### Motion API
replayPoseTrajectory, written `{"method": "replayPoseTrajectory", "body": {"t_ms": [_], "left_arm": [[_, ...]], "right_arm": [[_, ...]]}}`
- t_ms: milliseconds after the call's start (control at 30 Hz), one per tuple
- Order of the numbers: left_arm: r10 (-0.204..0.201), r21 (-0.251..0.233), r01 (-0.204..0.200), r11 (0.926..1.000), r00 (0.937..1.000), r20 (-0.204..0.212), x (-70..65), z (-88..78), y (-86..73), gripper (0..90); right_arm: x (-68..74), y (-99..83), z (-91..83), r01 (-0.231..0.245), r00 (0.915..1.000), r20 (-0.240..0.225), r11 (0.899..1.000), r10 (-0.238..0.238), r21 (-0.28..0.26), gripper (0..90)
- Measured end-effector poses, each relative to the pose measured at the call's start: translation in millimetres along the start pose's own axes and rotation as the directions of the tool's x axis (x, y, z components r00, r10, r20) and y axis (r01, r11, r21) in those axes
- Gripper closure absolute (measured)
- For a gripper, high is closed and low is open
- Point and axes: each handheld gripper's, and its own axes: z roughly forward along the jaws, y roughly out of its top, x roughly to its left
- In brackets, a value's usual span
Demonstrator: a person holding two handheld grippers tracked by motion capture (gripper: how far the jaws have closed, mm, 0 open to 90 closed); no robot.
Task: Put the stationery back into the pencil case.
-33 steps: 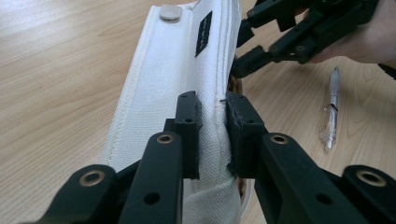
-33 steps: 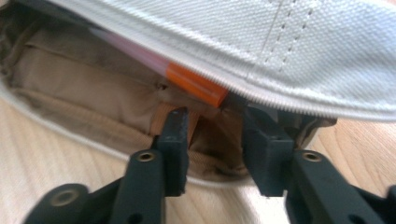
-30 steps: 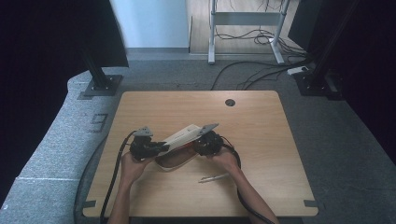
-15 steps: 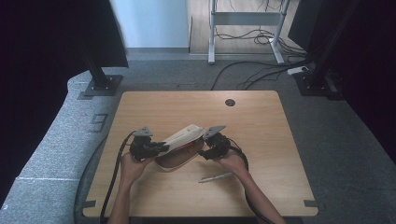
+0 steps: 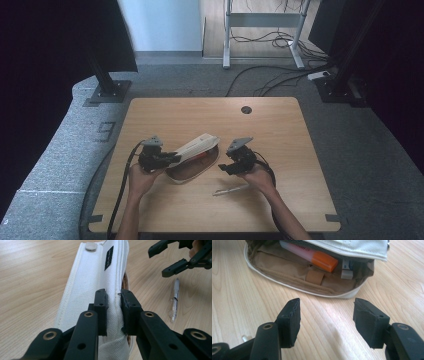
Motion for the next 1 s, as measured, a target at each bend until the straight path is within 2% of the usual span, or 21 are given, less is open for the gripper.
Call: {"method": "replayPoseTrajectory", "body": {"t_ms": [333, 700, 1000], "left_arm": [[0.01, 0.002, -0.01, 1.0, 0.9999, -0.002, -0.2, -0.7, 0.0, 76.5], [0.01, 0.005, -0.01, 0.9999, 0.9999, -0.001, -0.4, -0.5, 0.0, 76.5], [0.013, 0.008, -0.013, 0.9999, 0.9999, -0.003, -0.9, -0.5, 0.1, 76.4]], "right_arm": [[-2.6, -18.5, -17.9, -0.015, 0.9999, 0.008, 1.0, 0.015, -0.009, 36.9], [0.8, -38.5, -30.8, -0.02, 0.9998, -0.001, 1.0, 0.02, -0.002, 42.4], [4.9, -55.6, -37.4, -0.025, 0.9993, -0.028, 1.0, 0.025, 0.012, 48.8]]}}
